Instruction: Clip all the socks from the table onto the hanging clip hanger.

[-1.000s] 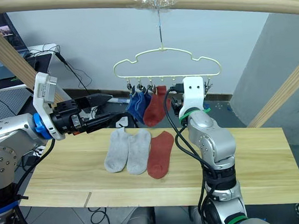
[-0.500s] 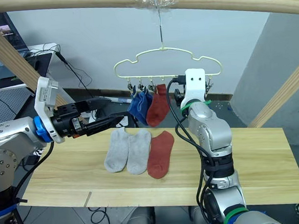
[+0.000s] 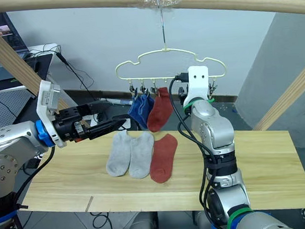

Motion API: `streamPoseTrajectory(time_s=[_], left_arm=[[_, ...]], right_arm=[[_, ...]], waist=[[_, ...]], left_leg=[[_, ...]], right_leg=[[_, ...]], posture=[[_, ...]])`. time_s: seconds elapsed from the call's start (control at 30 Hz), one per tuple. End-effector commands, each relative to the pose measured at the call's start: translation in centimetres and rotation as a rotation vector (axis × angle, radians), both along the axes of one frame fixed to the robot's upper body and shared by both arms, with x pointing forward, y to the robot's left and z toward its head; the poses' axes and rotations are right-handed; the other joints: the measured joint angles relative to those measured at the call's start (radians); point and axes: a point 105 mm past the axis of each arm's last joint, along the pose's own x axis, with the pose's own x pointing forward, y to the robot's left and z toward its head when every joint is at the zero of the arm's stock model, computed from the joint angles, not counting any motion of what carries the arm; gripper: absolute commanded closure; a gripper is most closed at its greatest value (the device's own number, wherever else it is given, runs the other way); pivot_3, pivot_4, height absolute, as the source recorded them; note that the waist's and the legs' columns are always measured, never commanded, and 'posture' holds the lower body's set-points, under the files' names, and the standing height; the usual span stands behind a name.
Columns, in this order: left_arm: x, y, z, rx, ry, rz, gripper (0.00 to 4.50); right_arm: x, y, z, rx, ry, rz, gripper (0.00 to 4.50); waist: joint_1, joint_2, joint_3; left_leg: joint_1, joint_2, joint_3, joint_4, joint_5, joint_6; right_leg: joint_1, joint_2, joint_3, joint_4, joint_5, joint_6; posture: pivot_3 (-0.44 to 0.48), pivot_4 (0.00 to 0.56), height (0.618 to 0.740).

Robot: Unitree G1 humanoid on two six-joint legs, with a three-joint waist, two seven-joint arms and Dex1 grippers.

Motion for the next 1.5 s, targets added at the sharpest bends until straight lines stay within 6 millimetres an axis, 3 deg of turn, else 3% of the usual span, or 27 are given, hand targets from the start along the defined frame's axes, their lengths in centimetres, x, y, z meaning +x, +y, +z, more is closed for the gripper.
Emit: streamPoseTrajectory(time_s=[0.03, 0.37, 0.73, 1.07, 1.5], left_arm=[[-0.6, -0.1, 1.3, 0.004, -0.066, 0.000, 0.00], [-0.8, 0.0, 1.0, 0.002, -0.063, 0.016, 0.00], [-0.6, -0.2, 0.8, -0.006, -0.058, 0.013, 0.00], [-0.6, -0.3, 0.6, -0.009, -0.050, 0.006, 0.00], [-0.6, -0.1, 0.6, -0.007, -0.056, 0.027, 0.00]], right_arm=[[0.1, 0.5, 1.9, 0.020, -0.068, 0.021, 2.09], [0.5, 1.1, 2.2, 0.023, -0.074, 0.040, 2.09], [-0.6, -0.2, 1.6, -0.008, -0.051, -0.012, 2.09], [-2.1, 0.2, 1.2, 0.012, -0.012, -0.008, 2.09], [-2.0, 1.7, 2.1, 0.035, -0.019, 0.048, 2.09]], waist=[[0.000, 0.000, 0.000], [0.001, 0.000, 0.001], [0.001, 0.000, 0.004], [0.000, 0.001, 0.013], [0.000, 0.001, 0.017]], left_leg=[[0.000, 0.000, 0.000, -0.001, 0.000, 0.000], [0.000, 0.000, 0.000, -0.004, 0.000, 0.000], [0.000, 0.000, 0.000, -0.004, 0.000, 0.000], [0.000, 0.000, -0.001, -0.004, 0.000, 0.000], [0.000, 0.000, 0.000, -0.005, 0.000, 0.000]], right_leg=[[0.000, 0.000, 0.000, 0.000, 0.000, 0.000], [-0.001, 0.000, -0.001, 0.000, 0.002, -0.004], [-0.001, 0.000, -0.001, 0.000, 0.001, -0.004], [-0.002, 0.000, -0.001, 0.000, 0.000, -0.001], [-0.002, 0.000, -0.001, 0.000, -0.001, 0.000]], posture=[[0.114, 0.256, 0.740], [0.126, 0.263, 0.740], [0.102, 0.271, 0.740], [0.095, 0.283, 0.740], [0.111, 0.279, 0.740]])
